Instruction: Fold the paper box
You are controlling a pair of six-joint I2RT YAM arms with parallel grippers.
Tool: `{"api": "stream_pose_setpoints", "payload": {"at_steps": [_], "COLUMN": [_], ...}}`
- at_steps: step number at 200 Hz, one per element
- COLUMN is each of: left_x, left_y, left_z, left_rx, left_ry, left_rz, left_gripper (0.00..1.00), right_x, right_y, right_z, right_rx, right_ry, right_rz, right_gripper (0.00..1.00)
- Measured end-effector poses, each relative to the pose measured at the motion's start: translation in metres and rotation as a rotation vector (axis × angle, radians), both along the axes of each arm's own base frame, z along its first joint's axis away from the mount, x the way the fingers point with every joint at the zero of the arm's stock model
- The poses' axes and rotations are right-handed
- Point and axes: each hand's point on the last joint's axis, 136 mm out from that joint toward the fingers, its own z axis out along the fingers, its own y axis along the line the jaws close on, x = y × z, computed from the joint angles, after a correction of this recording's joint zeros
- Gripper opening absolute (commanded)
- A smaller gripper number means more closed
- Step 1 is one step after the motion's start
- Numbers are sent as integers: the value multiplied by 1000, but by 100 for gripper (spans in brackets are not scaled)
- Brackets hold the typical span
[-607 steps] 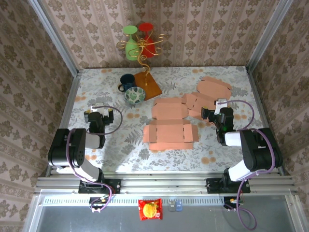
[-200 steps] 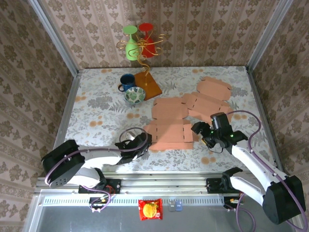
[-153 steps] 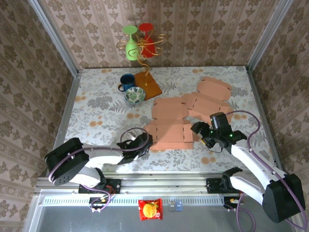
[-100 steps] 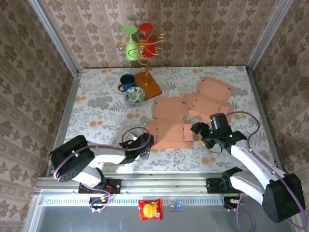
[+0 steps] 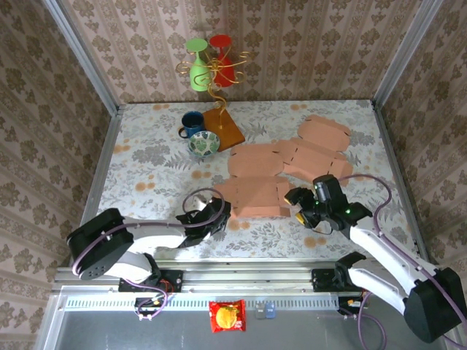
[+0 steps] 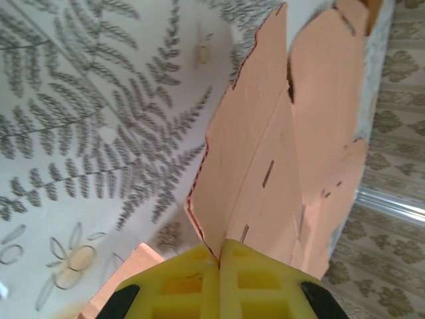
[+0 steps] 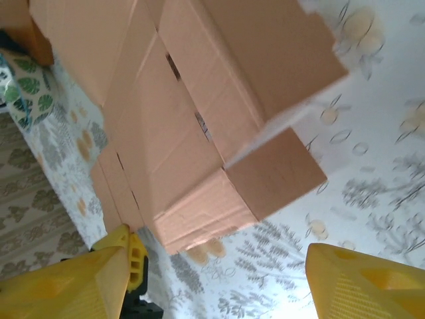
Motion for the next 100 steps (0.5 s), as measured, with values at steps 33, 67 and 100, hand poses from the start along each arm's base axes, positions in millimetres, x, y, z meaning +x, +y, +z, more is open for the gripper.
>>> {"api": "stream_pose_setpoints", "payload": {"at_steps": [33,67,100], "left_x": [8,14,16], "left_y": [-6,-16,-17], "left_z": [28,47,52], "left_rx": [-42,-86,-104], "left_ry": [-43,-68,-70], "left_rz": [19,34,49], "left_gripper": [0,0,0], "right_x": [-14,-11,3], "right_y": [26,45,54], "right_z": [-2,6,15], "right_rx": [59,113,147], "right_ry": [23,12,-22], "right_rz": [-7,-51,-103], "right_gripper": [70,71,66]}}
